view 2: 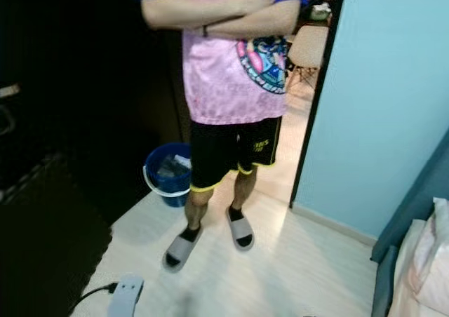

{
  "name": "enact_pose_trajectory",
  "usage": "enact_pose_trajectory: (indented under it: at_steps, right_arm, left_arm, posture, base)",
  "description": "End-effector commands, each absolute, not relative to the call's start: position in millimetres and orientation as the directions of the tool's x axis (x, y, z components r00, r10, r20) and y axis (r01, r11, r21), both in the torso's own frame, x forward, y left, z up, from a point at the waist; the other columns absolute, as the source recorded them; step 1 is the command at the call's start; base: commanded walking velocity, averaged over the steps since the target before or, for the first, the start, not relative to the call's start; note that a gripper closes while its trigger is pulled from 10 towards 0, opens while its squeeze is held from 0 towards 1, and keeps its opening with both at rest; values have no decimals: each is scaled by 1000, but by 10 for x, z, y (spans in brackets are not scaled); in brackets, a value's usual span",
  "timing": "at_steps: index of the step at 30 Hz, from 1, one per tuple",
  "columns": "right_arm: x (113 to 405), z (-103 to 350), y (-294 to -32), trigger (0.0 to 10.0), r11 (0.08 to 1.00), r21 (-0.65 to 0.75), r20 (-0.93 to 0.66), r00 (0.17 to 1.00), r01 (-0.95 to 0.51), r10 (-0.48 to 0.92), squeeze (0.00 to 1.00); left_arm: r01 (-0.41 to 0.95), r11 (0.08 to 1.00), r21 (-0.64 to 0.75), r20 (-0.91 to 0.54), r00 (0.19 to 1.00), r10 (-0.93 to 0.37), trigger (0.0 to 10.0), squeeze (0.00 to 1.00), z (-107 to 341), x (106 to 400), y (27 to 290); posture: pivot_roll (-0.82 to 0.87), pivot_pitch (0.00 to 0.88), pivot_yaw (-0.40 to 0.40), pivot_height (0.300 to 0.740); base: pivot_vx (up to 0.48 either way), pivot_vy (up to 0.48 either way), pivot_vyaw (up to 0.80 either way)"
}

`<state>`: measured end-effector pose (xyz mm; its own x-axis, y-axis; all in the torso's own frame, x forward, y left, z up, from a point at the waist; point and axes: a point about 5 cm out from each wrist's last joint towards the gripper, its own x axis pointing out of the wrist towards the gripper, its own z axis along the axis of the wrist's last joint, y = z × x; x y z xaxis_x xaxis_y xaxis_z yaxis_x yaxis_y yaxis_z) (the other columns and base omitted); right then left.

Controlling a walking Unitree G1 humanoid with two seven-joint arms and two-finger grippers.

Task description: Clean up the room

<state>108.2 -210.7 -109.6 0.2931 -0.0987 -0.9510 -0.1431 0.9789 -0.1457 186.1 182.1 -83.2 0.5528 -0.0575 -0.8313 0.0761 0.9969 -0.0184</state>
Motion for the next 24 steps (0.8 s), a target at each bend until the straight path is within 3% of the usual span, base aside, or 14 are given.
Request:
enact_pose_trajectory:
  at_steps: [1, 7, 24]
  right_arm:
    - [1017, -1126, -2032, 10000, 980, -136, -958, 271, -148, -92, 0]
    - [997, -1132, -2035, 10000, 979, -144, -962, 254, -146, -103, 0]
    - [990, -1132, -2045, 10000, 976, -147, -966, 234, -159, -107, 0]
  left_arm:
    - [73, 997, -12, -850, 524, -49, 10000, 0, -875, 1763, 1864]
    - [76, 997, -12, -851, 523, -50, 10000, 0, -878, 1757, 1862]
    - [89, 996, 5, -851, 524, -43, 10000, 0, -879, 1746, 1885]
  posture:
    - [-28, 0, -30, 740]
    - [-28, 0, -30, 740]
    - [-27, 0, -35, 740]
  base:
    - [-326, 0, 0]
    - [-326, 0, 0]
    - [-275, 0, -727]
